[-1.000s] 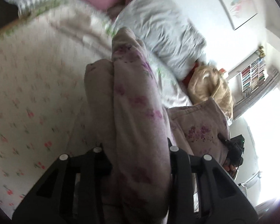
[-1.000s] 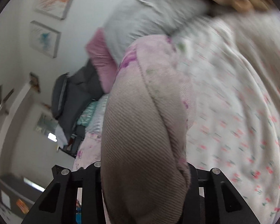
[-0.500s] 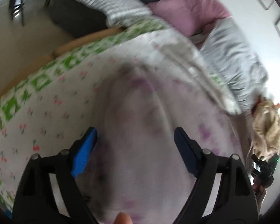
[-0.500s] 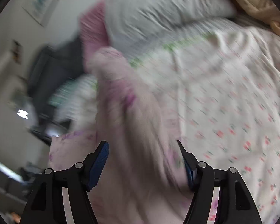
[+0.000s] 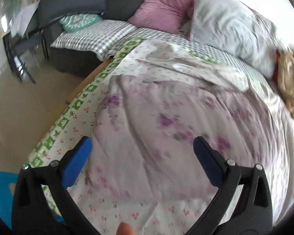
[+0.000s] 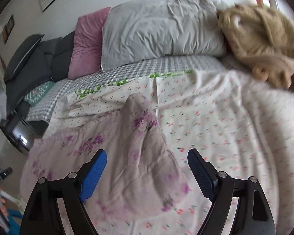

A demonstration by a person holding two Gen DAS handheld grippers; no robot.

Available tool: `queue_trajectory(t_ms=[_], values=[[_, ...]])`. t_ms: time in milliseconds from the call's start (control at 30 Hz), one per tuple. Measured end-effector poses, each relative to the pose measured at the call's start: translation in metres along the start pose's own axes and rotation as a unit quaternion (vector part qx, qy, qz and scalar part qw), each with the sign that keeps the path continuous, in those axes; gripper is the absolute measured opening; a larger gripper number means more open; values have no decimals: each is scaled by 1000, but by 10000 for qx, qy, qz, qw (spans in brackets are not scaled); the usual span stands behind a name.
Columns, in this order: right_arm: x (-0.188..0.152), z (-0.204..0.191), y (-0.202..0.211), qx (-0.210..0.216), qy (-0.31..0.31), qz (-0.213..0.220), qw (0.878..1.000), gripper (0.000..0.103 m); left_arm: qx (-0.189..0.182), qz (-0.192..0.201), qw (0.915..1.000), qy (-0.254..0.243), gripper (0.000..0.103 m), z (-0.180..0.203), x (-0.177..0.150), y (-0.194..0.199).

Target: Fold large clothes

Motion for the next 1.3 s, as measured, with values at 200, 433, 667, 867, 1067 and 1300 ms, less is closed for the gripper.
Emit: queue_trajectory(t_ms=[200, 433, 667, 867, 1067, 1300], values=[[-20, -35, 48, -87, 719, -208, 9972, 87, -146, 15, 9997, -195, 102, 34, -30, 40], [-74, -78, 39, 287, 1107, -573, 9918, 91, -419, -519, 9978, 26, 102, 66, -81, 26], [-111, -92, -1, -32, 1364, -1042, 9852, 91, -138, -672, 9976, 83, 102, 83, -118, 4], [-110, -91, -7, -205, 1346, -949, 9861, 91, 8, -681, 9977, 41, 102, 82, -123, -1], [-111, -96, -11, -245, 1411, -946, 9852, 91, 29, -519, 9985, -167, 102, 87, -126, 6], [-112, -99, -14, -214, 1465, -1003, 9839, 91, 60, -515, 9982, -301, 102, 93, -129, 6]])
Point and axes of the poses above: each gripper's, at about its wrist camera, not at the fingertips, and y roughly against the way its jaws point, z to its right, x to its top, the point moved 3 cm from there along -y, roughly the way its jaws point, and after that the axes turned 6 degrees about y, right-handed, at the moved point
